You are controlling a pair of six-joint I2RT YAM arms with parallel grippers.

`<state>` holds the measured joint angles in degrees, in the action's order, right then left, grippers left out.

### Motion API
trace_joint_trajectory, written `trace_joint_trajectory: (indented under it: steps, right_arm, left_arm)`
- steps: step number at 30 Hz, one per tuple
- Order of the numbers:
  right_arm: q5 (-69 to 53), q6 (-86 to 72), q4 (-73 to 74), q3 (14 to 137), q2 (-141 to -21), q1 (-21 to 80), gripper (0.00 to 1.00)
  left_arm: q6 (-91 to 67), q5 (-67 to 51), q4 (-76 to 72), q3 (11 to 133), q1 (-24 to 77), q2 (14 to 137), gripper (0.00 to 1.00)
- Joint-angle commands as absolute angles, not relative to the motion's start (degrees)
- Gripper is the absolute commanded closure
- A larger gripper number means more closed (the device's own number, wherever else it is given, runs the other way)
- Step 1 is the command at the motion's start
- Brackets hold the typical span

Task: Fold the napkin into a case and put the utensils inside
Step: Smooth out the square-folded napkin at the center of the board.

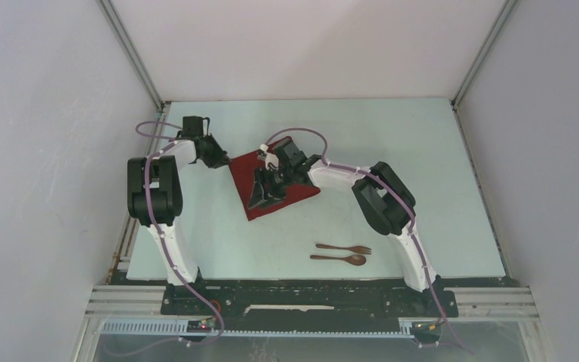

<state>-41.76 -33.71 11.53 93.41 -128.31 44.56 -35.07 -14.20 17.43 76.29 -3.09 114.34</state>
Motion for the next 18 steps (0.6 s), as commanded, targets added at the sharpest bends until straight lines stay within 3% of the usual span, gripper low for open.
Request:
trace_joint_trajectory:
  steps: [1, 6, 9, 18]
  right_arm:
    - [-41.1, -32.4, 12.0, 96.1, -128.6, 45.6, 0.39]
    - [-40.9, -32.1, 12.4, 96.3, -128.9, 46.3, 0.39]
    - [-40.7, -32.0, 12.8, 96.7, -129.3, 46.6, 0.41]
    - [-40.4, -32.2, 13.9, 99.2, -131.8, 47.2, 0.42]
  left_arm:
    - [-34.4, -13.7, 16.5, 76.6, -3.4, 111.3, 0.82]
    - [-34.0, -13.4, 16.7, 76.7, -3.6, 110.5, 0.86]
    - [-34.2, -14.1, 16.7, 77.1, -4.1, 111.0, 0.94]
    - [-34.6, -15.4, 16.7, 78.1, -4.5, 112.9, 0.94]
